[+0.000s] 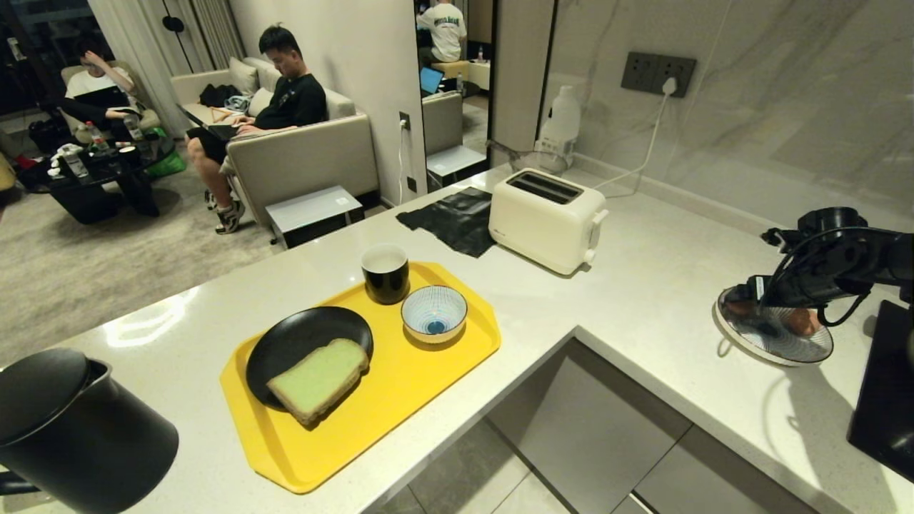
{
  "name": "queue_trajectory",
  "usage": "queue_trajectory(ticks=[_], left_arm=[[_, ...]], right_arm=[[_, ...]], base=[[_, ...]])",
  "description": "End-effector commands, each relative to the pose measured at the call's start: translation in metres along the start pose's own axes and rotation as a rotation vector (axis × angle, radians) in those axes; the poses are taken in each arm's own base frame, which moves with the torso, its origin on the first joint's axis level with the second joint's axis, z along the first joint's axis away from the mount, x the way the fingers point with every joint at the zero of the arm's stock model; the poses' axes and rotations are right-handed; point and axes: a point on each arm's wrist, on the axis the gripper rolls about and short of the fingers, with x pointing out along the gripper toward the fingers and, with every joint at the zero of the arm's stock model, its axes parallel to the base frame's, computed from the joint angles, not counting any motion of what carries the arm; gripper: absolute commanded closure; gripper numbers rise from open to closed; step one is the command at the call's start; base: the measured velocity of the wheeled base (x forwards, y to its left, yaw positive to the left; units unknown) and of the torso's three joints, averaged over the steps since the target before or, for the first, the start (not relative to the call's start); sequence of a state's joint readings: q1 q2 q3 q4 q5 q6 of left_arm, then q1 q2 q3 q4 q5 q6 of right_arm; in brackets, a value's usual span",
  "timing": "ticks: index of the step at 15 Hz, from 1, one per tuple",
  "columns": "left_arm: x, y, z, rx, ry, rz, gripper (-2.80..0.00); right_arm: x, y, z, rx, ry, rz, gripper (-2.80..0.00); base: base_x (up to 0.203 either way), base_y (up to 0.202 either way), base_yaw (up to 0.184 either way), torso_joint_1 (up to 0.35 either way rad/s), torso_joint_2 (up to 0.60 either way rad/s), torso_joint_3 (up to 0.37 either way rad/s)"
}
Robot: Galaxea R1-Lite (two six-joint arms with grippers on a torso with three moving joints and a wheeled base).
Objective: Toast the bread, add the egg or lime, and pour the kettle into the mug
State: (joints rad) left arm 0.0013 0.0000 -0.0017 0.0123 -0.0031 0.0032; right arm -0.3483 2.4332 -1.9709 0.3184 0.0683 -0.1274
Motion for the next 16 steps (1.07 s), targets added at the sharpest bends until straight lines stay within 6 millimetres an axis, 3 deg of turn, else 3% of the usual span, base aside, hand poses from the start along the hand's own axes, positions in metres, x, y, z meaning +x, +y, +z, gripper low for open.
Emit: queue_trajectory(ticks=[1, 14, 15, 16], left_arm=[[-0.0002, 0.0, -0.0001, 0.0, -0.003, 0.0, 0.0], [-0.0002, 0.0, -0.0001, 0.0, -0.003, 0.0, 0.0], [-0.0002, 0.0, -0.0001, 0.0, -0.003, 0.0, 0.0], [-0.0002, 0.0, -0.0001, 0.0, -0.003, 0.0, 0.0]], right_arm=[[0.0057, 0.0007, -0.0025, -0.002, 0.003, -0.001, -2.8], [0.0144, 0.0004, -0.0053, 0.003, -0.003, -0.002, -2.8], [0.0144, 0.0005, -0.0053, 0.003, -0.003, -0.001, 0.0], [0.0144, 0.0011, -0.0054, 0.001, -0.001, 0.001, 0.0]], base=[[0.0, 0.0, 0.0, 0.0, 0.0, 0.0], [0.0, 0.0, 0.0, 0.0, 0.0, 0.0], [0.0, 0.0, 0.0, 0.0, 0.0, 0.0], [0.0, 0.0, 0.0, 0.0, 0.0, 0.0]])
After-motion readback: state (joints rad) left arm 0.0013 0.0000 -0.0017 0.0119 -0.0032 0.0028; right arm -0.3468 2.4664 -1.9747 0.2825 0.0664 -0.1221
